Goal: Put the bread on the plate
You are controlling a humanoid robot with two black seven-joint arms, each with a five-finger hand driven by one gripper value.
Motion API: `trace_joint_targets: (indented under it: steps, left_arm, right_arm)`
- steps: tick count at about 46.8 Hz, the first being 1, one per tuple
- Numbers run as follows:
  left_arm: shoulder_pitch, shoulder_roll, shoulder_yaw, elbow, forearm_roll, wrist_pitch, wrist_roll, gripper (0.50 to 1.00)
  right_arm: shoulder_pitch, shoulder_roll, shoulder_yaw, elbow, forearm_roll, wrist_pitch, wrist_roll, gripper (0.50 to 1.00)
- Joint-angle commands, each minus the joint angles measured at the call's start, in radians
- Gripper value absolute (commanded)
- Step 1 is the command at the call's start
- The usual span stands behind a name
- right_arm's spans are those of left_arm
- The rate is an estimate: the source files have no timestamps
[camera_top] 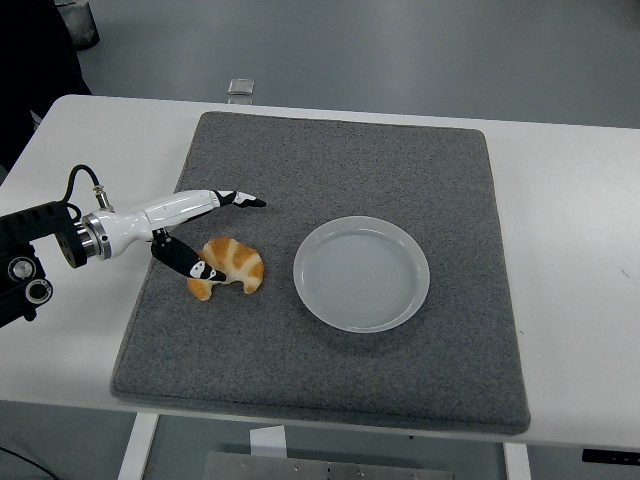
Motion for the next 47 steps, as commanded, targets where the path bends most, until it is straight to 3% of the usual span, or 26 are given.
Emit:
trace_joint_targets:
  steps: [1,14,47]
  left_arm:
    - [-0.003,0.000,0.001,0.002,0.002,0.000,0.000,0.996]
    - [0.005,-0.028,0.001,0.020,0.098,0.003,0.000,0.996]
    - [0.003,-0.066,0.010,0.063,0.134,-0.016,0.000,0.971]
  right_arm:
    - [0.000,0.000,0.000,0.000,0.000,0.000,0.000,0.952]
    - [0.000,0.000,0.000,0.000,0.000,0.000,0.000,0.952]
    - [0.000,0.000,0.000,0.000,0.000,0.000,0.000,0.952]
